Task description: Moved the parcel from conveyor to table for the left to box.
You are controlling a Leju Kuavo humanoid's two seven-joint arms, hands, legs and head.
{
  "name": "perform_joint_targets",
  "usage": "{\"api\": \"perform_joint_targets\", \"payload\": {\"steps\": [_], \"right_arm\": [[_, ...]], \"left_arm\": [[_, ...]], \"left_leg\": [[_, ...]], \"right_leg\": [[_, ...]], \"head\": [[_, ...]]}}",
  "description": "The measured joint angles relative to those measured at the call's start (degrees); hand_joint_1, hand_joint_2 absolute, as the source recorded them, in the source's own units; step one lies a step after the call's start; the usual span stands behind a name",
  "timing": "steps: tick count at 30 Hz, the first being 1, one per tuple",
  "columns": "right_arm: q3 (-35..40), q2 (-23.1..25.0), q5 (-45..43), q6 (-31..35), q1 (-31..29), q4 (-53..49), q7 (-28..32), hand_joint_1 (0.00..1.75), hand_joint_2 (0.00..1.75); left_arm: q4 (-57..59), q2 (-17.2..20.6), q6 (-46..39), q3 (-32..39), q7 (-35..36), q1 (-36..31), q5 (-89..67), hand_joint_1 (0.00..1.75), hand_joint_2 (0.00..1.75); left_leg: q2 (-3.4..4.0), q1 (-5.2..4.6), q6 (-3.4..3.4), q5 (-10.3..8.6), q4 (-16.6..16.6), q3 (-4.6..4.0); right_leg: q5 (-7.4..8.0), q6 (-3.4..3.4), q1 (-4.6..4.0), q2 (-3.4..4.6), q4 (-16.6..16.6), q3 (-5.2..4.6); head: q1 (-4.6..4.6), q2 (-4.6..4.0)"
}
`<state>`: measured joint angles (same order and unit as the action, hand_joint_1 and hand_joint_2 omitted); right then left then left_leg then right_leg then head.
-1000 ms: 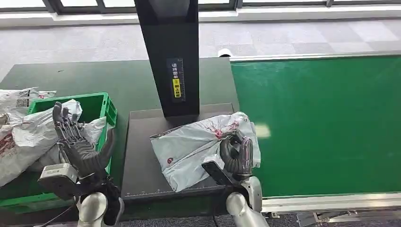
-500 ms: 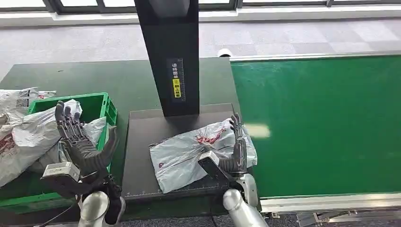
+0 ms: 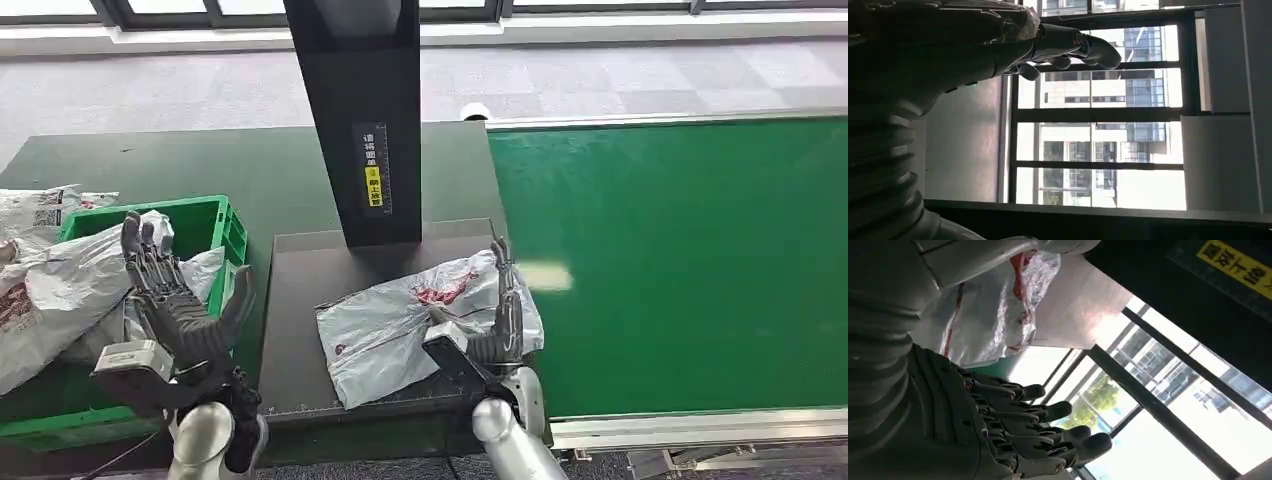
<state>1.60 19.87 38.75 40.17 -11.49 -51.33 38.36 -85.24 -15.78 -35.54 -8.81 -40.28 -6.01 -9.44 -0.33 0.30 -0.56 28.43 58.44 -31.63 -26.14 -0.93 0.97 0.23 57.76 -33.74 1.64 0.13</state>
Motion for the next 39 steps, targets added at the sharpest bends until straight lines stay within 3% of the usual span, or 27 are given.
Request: {"api": "perform_joint_targets", "payload": {"steps": [9, 14, 21, 39], "right_arm": [[0.46, -0.57, -9.63, 0.07, 8.08, -35.17, 1.87, 0.00, 1.75], [0.35, -0.79, -12.58, 0.00, 9.54, -45.83, 1.83, 0.00, 1.75], [0.50, -0.90, -13.91, -0.04, 10.45, -52.36, 1.83, 0.00, 1.75], [1.14, -0.98, -14.72, -0.09, 10.46, -53.37, 1.81, 0.00, 1.75]], "left_arm": [[5.93, -0.44, 6.58, -2.98, 0.02, -2.02, -3.89, 0.00, 1.75], [13.38, -2.45, 9.77, -7.26, 0.04, -5.02, -5.97, 0.00, 1.75], [24.60, -3.63, 9.24, -8.76, 0.07, -7.96, -7.59, 0.00, 1.75], [44.33, -5.16, 7.28, -8.76, 1.18, -13.21, -11.19, 0.00, 1.75]], "left_leg": [[0.00, -0.09, 0.01, 0.02, 0.03, -0.05], [0.07, -0.11, 0.04, 0.04, 0.04, -0.02], [0.09, -0.10, 0.03, 0.03, 0.02, 0.02], [0.06, -0.08, 0.03, 0.02, 0.02, 0.00]], "right_leg": [[0.00, -0.01, 0.06, 0.01, -0.01, -0.09], [0.02, -0.03, 0.08, 0.04, -0.01, -0.06], [0.04, -0.03, 0.05, 0.06, -0.01, -0.04], [0.04, -0.03, 0.06, 0.05, 0.00, 0.01]], "head": [[0.00, 0.00], [0.00, 0.00], [0.00, 0.00], [0.00, 0.00]]}}
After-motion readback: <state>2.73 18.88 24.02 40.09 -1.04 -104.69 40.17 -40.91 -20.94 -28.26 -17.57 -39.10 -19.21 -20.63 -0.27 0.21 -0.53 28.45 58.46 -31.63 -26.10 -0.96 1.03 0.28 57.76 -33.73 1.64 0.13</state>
